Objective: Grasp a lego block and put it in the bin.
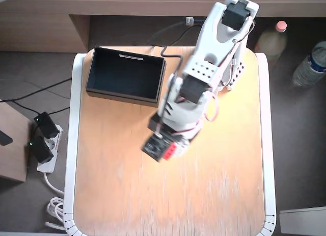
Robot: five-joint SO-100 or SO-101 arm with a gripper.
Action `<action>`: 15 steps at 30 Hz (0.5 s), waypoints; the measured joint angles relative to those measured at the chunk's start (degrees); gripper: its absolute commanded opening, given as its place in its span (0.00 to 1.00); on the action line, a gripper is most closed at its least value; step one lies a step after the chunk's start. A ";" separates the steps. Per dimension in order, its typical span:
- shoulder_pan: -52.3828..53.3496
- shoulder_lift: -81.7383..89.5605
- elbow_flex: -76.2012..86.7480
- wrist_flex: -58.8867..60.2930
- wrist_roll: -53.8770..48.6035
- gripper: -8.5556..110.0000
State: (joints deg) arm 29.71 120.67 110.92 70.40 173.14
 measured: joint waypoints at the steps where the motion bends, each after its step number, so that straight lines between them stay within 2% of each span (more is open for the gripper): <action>1: 2.46 0.18 0.00 0.00 0.62 0.07; 8: 17.49 0.44 0.00 0.00 2.72 0.08; 15: 26.63 0.44 0.00 0.00 1.67 0.08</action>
State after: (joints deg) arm 56.34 121.11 110.92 70.40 174.81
